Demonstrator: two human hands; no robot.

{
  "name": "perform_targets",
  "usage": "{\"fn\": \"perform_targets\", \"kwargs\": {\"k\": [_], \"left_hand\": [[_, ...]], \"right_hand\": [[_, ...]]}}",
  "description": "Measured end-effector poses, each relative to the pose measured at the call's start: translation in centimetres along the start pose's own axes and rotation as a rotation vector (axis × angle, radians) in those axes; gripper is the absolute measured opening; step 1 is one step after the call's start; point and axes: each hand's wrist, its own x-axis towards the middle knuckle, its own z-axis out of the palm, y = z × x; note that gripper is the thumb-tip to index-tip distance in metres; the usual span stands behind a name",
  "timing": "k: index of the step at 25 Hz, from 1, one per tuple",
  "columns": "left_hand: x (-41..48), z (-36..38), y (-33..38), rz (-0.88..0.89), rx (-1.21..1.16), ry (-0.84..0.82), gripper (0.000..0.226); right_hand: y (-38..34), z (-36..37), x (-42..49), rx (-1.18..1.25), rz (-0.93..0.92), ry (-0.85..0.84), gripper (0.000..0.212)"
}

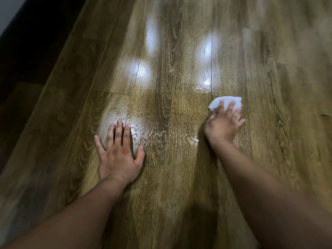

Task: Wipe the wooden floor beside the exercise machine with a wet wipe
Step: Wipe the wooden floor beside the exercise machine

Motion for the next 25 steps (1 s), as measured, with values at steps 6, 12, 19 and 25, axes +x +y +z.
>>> {"fn": "perform_targets", "kwargs": {"k": [6,12,19,25], "left_hand": [[0.1,0.0,0.1,-0.005,0.007,0.004,0.080],[0.0,0.1,-0.1,0.005,0.007,0.009,0.080],[0.1,0.1,-0.1,0.001,0.020,-0.001,0.080],[0.0,-0.3,0.1,-0.012,0.013,-0.007,0.081]], "right_hand": [[-7.7,2.0,-6.8,0.005,-0.599,-0.112,0.055],[7.9,-1.0,-0.6,-0.017,-0.484,-0.006,0.059],[8.0,-1.1,-0.1,0.014,0.130,0.037,0.054],[-4.8,1.5,-6.9,-0.062,-0.858,-0.138,0.056]]}}
